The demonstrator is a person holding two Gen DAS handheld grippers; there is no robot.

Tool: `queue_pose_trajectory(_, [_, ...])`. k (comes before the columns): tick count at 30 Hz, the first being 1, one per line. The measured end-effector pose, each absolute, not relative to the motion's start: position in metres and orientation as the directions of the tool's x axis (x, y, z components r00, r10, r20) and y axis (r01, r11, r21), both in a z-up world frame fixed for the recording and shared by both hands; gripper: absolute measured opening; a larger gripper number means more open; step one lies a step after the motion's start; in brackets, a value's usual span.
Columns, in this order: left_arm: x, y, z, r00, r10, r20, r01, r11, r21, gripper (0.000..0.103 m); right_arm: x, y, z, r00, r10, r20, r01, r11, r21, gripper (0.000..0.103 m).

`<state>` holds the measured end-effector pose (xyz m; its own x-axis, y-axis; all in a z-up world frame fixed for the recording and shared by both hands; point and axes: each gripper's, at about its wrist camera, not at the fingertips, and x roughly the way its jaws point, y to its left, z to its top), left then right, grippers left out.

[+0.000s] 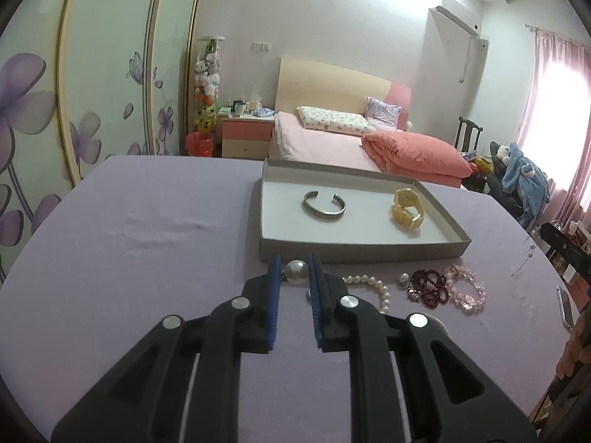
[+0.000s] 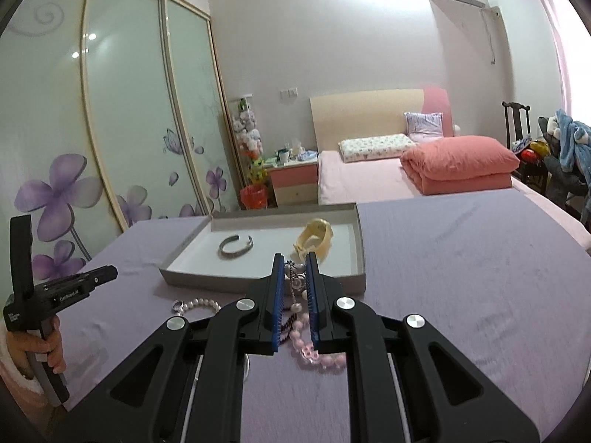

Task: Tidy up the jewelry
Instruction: 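Carry both earrings into the grey tray and open both tools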

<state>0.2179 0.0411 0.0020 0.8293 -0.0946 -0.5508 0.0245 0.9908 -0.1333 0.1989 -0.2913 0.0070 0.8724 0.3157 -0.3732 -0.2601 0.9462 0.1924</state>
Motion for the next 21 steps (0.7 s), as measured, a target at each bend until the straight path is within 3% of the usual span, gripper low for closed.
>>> queue_pose_trajectory(21, [0.262,0.02,0.054,0.911,-0.102,-0.4,0.065,0.992,-0.105,0.016,0.245,-0.265,0.058,0.906,0.361,-0.221,-0.333,0.93,0.154,0.013])
